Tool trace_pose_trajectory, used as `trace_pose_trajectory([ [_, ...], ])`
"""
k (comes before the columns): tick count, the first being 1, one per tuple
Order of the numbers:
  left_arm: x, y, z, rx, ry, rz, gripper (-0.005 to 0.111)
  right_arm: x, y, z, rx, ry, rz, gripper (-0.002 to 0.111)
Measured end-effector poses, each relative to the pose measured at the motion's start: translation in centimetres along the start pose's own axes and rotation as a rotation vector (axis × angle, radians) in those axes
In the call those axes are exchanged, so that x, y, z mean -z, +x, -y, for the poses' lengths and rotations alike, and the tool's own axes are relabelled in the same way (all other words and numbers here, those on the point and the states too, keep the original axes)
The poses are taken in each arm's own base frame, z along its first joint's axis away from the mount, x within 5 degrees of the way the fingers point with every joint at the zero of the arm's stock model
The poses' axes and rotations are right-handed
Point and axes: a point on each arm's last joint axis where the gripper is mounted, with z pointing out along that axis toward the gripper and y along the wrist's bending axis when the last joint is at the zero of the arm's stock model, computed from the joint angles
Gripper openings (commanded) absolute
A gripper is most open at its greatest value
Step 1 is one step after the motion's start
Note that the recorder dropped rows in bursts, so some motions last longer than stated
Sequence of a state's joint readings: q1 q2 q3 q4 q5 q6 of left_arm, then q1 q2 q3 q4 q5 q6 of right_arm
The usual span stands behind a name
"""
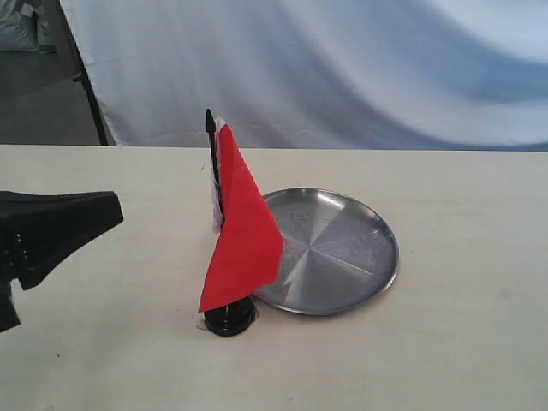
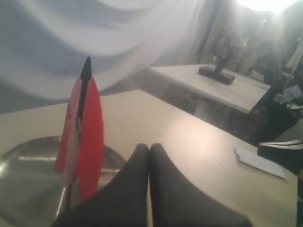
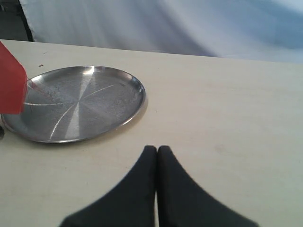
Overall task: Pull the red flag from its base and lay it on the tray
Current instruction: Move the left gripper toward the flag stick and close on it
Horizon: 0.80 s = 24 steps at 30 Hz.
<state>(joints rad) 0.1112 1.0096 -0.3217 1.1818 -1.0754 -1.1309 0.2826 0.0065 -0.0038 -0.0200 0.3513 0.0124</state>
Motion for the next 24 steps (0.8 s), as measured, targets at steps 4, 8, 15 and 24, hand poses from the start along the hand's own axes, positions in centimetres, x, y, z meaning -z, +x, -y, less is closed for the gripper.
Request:
trace_pose_trajectory([
  [4, -0.3, 1.2, -1.3, -0.024, -0.072, -0.087, 0.0, 0.0, 0.0, 0.0, 0.0, 0.0, 0.0, 0.0],
  [8, -0.8, 2.9, -2.1, -0.066, -0.036, -0.206, 0.0, 0.0, 0.0, 0.0, 0.0, 0.0, 0.0, 0.0],
  [15, -1.6, 5.1, -4.0, 0.065, -0.057, -0.278, 0.006, 0.0, 0.0, 0.0, 0.0, 0.0, 0.0, 0.0],
  [24, -2.3, 7.5, -5.9, 0.099, -0.073, -0.334, 0.075, 0.0, 0.0, 0.0, 0.0, 0.0, 0.0, 0.0],
])
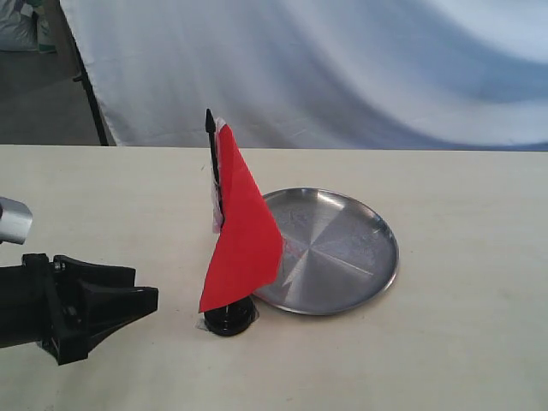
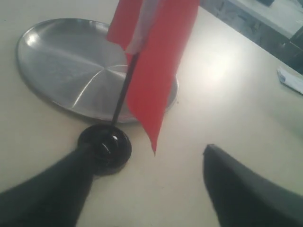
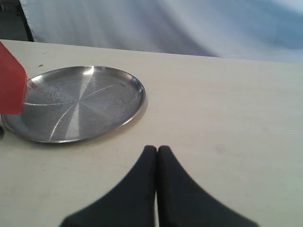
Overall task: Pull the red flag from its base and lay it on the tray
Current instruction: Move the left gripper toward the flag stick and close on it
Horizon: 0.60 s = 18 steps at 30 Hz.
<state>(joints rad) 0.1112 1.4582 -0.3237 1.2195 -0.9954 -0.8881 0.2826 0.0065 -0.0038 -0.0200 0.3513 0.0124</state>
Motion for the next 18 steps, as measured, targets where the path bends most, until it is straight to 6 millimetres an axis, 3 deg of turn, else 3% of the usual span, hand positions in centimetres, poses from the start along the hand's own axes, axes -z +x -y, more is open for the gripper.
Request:
trace_pose_trajectory([
  [6, -0.7, 0.6, -0.8, -0.02, 0.01, -0.011, 0.058, 0.0, 0.0, 0.0, 0.0, 0.0, 0.0, 0.0],
  [11, -1.6, 0.7, -1.3, -0.07, 0.023, -0.001, 0.06, 0.0, 0.0, 0.0, 0.0, 0.0, 0.0, 0.0],
  [18, -4.6, -0.2, -1.4, -0.124, 0.06, 0.0, 0.06, 0.0, 0.0, 0.0, 0.0, 0.0, 0.0, 0.0],
])
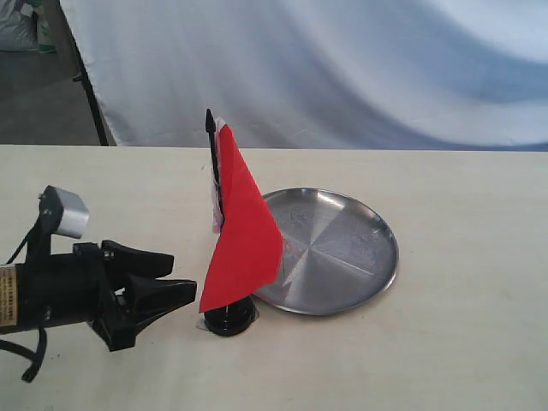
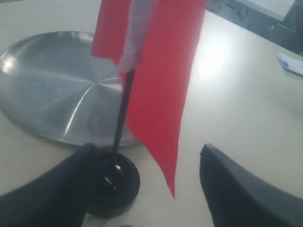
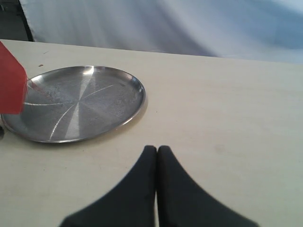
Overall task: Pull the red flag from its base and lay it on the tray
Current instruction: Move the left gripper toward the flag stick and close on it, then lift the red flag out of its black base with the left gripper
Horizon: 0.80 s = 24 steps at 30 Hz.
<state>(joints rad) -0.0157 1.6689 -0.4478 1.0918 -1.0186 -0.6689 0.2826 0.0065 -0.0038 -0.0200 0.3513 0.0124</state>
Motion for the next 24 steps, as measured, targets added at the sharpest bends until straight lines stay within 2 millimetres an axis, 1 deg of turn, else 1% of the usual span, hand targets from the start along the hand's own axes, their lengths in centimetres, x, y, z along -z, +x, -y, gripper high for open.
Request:
trace_pose_trajectory([
  [3, -1.1, -0.2, -0.3, 0.003, -0.003, -0.004, 0.06, 0.0, 0.0, 0.0, 0.0, 0.0, 0.0, 0.0],
  [7, -2.1, 0.1, -0.7, 0.009, 0.003, -0.02, 0.06, 0.0, 0.0, 0.0, 0.0, 0.0, 0.0, 0.0],
  [16, -4.3, 0.4, -3.2, 0.037, -0.014, -0.025, 0.06, 0.0, 0.0, 0.0, 0.0, 0.0, 0.0, 0.0],
  [20, -5.5, 0.7, -3.8, 0.05, -0.005, -0.03, 0.06, 0.0, 0.0, 0.0, 0.0, 0.0, 0.0, 0.0],
  [21, -5.9, 0.8, -3.8, 0.049, 0.001, -0.034, 0.06, 0.0, 0.0, 0.0, 0.0, 0.0, 0.0, 0.0],
  [24, -7.8, 0.9, -3.5, 0.032, 0.046, -0.044, 0.058, 0.0, 0.0, 0.0, 0.0, 0.0, 0.0, 0.0],
])
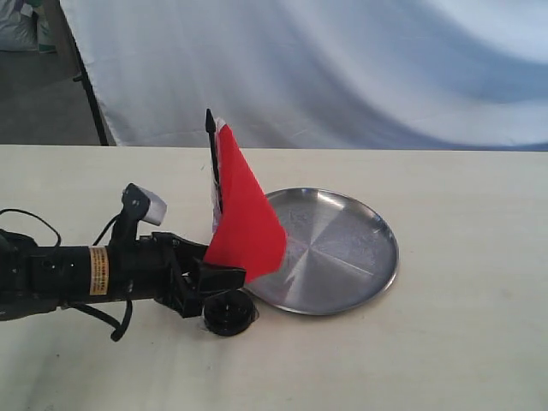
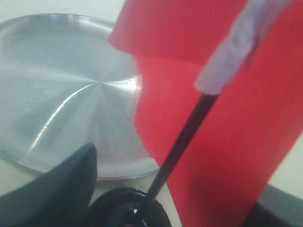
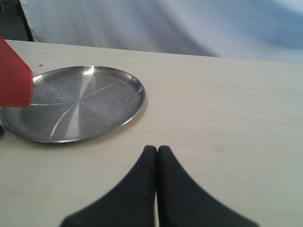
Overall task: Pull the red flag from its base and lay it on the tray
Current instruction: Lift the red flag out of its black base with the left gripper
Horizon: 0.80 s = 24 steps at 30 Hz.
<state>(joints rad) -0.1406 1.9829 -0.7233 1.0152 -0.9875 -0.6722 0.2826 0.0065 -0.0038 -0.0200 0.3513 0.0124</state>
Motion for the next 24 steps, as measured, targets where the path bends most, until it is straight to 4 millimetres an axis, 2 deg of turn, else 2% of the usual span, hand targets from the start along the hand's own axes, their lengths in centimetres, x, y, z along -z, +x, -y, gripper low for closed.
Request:
trace_pose_trajectory([
  [5, -0.94, -0.02, -0.09, -0.008, 0.015, -0.001, 0.056, 0.0, 0.0, 0.0, 0.0, 0.0, 0.0, 0.0],
  [7, -0.94, -0.04, -0.13, -0.012, 0.011, 0.002, 0.04, 0.0, 0.0, 0.0, 0.0, 0.0, 0.0, 0.0],
  [8, -0.94, -0.04, -0.13, -0.012, 0.011, 0.002, 0.023, 0.0, 0.0, 0.0, 0.0, 0.0, 0.0, 0.0],
  [9, -0.94, -0.04, -0.13, -0.014, 0.011, 0.002, 0.014, 0.0, 0.0, 0.0, 0.0, 0.0, 0.0, 0.0],
  [10, -0.94, -0.04, -0.13, -0.014, 0.011, 0.002, 0.0, 0.0, 0.0, 0.0, 0.0, 0.0, 0.0, 0.0],
  [24, -1.0, -0.08, -0.08, -0.051, 0.022, 0.024, 0.0, 0.0, 0.0, 0.0, 0.0, 0.0, 0.0, 0.0],
])
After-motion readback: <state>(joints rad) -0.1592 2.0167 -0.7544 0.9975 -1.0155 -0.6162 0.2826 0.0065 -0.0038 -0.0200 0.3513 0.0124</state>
